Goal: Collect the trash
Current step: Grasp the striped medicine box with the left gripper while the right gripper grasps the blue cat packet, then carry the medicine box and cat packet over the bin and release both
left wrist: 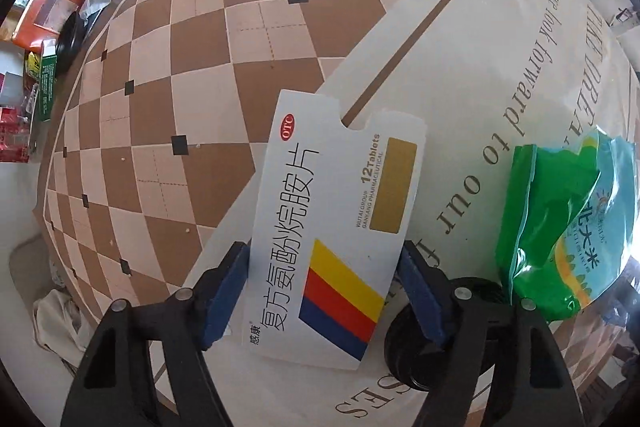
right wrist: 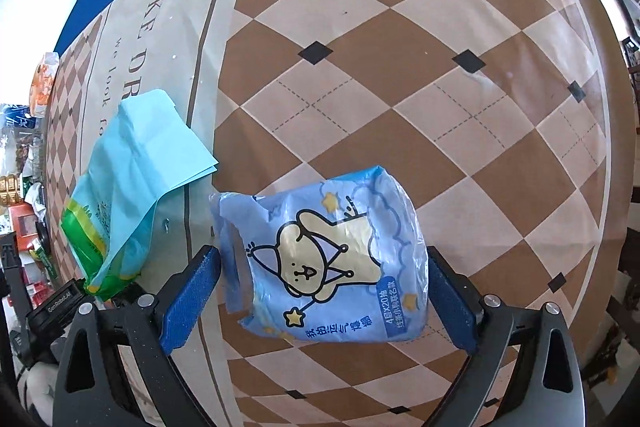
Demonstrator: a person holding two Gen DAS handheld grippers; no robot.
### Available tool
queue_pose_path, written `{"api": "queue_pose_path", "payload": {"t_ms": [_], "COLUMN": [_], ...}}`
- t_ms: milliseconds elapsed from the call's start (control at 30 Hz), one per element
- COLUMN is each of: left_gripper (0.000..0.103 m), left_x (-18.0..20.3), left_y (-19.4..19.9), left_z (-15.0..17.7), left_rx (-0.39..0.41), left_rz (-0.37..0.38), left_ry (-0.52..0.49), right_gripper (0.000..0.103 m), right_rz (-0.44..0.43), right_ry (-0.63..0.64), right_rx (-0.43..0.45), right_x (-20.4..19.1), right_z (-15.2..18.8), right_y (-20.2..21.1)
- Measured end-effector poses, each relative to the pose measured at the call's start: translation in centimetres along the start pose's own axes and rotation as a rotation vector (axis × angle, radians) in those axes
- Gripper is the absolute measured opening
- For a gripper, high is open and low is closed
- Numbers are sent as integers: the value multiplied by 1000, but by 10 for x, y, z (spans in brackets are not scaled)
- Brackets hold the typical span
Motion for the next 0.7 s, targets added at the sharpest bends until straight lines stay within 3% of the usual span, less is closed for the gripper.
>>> {"api": "queue_pose_path", "payload": {"t_ms": [67,200,400,600,700], "left_gripper": [73,73,73,73,73], "left_x": [0,-6,-5,8,-6], "left_y": [7,30,56,79,87], "left_z": [8,30,76,115,127], "left_rx": [21,87,141,206,241], "left_rz": [-23,-78,-110,-67,-25], "left_ry": [-8,-40,-83,-88,-86], "right_gripper": [67,49,45,45,44], "right_rz": [50,29,2,-3,-9], "right_ry": [31,44,42,69,83], "right_rx": [32,34,66,106,122], "right_x": [-4,-7,-5,-18,-22], "right_z": [-1,2,29,75,109], "right_y": [6,9,29,51,64]}}
Point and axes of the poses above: each gripper's, at about its wrist camera, not at the fingertips, and y roughly against the way its jaws point, x to its right, z to its underside, the point moved 2 cm from there along -y, roughly the way its jaws point, and after that the axes turned 5 degrees about y, right-handed, at the moved point
